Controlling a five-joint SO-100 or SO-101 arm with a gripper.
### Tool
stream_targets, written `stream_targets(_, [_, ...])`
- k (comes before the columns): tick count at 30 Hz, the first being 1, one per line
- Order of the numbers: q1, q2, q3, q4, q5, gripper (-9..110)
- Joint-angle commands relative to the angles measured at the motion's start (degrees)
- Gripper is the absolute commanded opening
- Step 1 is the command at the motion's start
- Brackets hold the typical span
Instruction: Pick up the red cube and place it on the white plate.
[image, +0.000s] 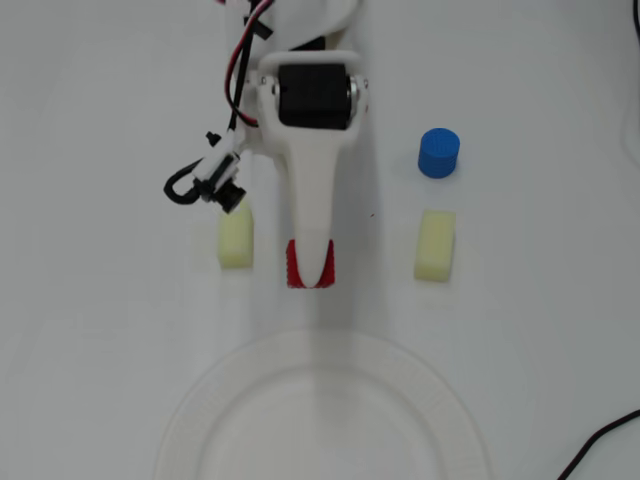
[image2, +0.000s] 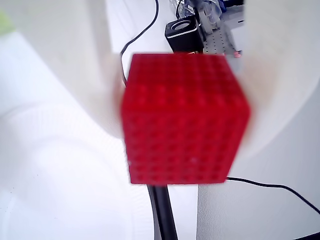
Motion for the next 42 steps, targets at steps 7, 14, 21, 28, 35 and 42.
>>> stream_targets(7, [1.14, -16.44, -17.23, 2.99, 5.36, 0])
stream_targets(14, [2.02, -20.21, -22.68, 9.32, 4.66, 8])
stream_targets(21, [3.16, -18.54, -27.51, 20.21, 10.11, 26])
stream_targets(28, [3.6, -11.16, -28.3, 32.87, 12.04, 37])
stream_targets(35, [3.69, 0.18, -28.21, 54.23, 12.22, 47])
stream_targets(42, [4.22, 13.18, -22.41, 71.72, 10.28, 49])
